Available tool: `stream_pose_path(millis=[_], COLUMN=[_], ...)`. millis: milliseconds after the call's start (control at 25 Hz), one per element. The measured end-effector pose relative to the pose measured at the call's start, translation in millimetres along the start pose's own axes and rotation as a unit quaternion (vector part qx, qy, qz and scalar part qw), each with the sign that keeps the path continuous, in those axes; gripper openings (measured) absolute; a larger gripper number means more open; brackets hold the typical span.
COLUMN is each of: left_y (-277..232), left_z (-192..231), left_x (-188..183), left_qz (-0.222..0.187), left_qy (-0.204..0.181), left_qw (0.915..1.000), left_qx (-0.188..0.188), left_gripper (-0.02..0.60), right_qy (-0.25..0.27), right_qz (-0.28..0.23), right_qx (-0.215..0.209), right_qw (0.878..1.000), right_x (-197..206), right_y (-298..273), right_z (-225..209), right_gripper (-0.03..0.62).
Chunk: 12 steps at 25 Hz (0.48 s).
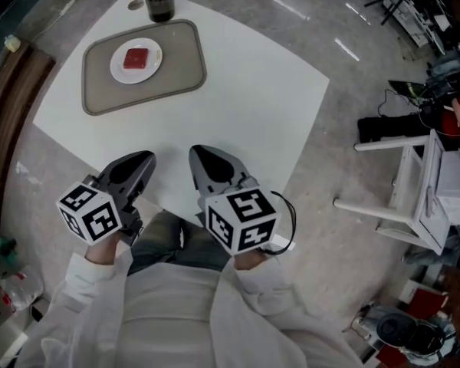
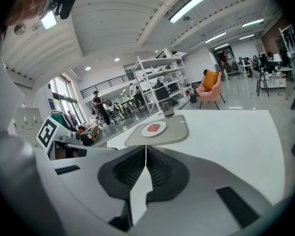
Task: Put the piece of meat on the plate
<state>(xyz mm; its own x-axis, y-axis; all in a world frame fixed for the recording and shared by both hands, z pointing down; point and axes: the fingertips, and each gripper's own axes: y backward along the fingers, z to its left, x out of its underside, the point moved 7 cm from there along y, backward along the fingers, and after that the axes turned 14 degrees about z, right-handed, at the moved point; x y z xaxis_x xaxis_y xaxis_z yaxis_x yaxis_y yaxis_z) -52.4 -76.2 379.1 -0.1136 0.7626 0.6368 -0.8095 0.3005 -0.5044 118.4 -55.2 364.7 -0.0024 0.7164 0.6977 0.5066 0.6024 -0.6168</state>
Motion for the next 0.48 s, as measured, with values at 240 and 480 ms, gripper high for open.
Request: stream_pose_path(millis=[240,480], left_y=[0.7,9.3], left_z=[-12.1,-21.7], left_x=[-4.0,-7.6], left_qz=[0.015,0.018], left_qy=[-0.028,-0.052], left_qw=[0.9993,0.9979], left_qx=[0.022,0.033], left_gripper=[0.031,0.031], right_qy=[0.002,0.01], right_qz=[-0.015,-0.026], right_qx=[0.006,0.012], right_qw=[1.0,1.0], right_x=[3.3,5.1], right_y=[9.9,18.5], right_z=[18.1,30.3], right_gripper=[0.018,0.017])
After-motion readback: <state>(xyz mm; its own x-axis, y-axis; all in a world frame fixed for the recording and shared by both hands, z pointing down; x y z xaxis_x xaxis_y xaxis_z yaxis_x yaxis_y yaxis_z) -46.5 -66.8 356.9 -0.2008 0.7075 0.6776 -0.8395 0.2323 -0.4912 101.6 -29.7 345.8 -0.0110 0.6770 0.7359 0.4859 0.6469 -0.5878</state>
